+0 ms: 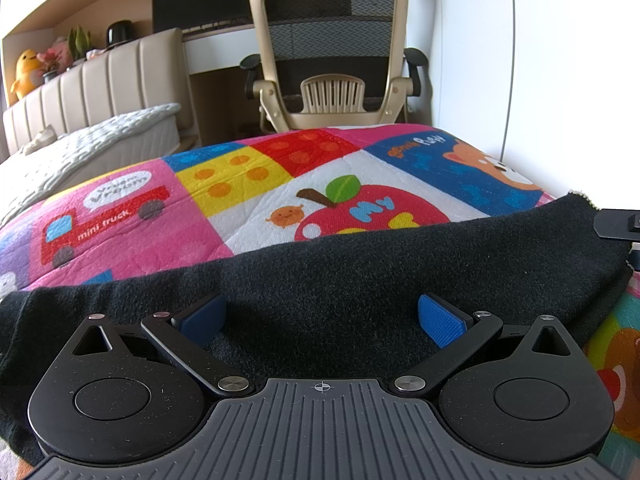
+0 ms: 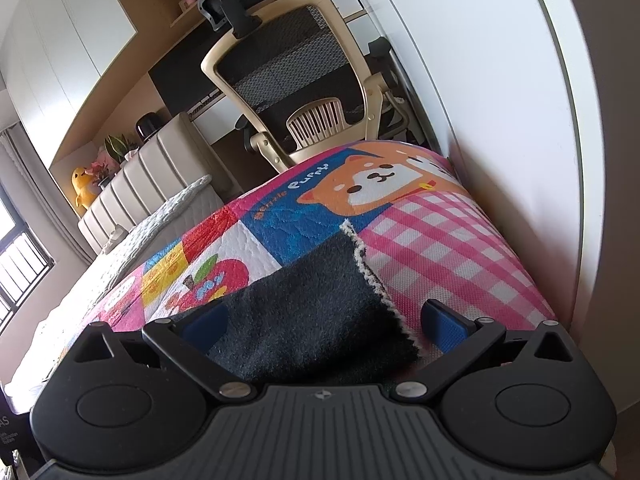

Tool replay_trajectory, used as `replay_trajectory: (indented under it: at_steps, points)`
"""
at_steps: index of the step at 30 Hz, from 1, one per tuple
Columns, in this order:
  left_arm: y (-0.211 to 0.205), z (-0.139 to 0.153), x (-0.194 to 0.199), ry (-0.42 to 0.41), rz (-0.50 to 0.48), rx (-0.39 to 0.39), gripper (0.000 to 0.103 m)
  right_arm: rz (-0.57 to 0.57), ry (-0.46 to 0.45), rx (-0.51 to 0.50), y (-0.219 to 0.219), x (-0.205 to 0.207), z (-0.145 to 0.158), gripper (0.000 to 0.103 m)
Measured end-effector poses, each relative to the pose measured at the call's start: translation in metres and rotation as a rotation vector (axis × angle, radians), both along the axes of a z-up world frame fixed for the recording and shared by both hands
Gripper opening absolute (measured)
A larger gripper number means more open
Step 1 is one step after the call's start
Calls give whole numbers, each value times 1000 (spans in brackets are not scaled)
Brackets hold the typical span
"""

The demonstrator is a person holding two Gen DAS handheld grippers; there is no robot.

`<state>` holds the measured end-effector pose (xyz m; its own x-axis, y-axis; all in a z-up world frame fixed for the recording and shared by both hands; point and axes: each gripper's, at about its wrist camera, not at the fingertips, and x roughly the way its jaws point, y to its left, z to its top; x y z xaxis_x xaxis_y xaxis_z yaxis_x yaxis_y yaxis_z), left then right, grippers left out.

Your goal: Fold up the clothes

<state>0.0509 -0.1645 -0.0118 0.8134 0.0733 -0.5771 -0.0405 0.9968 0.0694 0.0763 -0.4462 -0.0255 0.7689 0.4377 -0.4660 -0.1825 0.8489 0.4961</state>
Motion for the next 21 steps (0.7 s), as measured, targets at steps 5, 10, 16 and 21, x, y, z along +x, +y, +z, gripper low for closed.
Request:
replay_trajectory:
  at_steps: [5, 10, 16, 21]
  points:
    - [0, 0, 0, 0, 0, 0, 103, 0, 0, 1, 4, 1, 1, 103]
    - [0, 0, 0, 1, 0, -2, 103, 0, 1, -2, 8, 3, 1, 103]
    - [0, 0, 1, 2, 0, -6, 103, 0, 2, -3, 10, 5, 2, 103]
    - [0, 0, 1, 4, -1, -9, 103, 3, 6, -14, 12, 7, 2, 103]
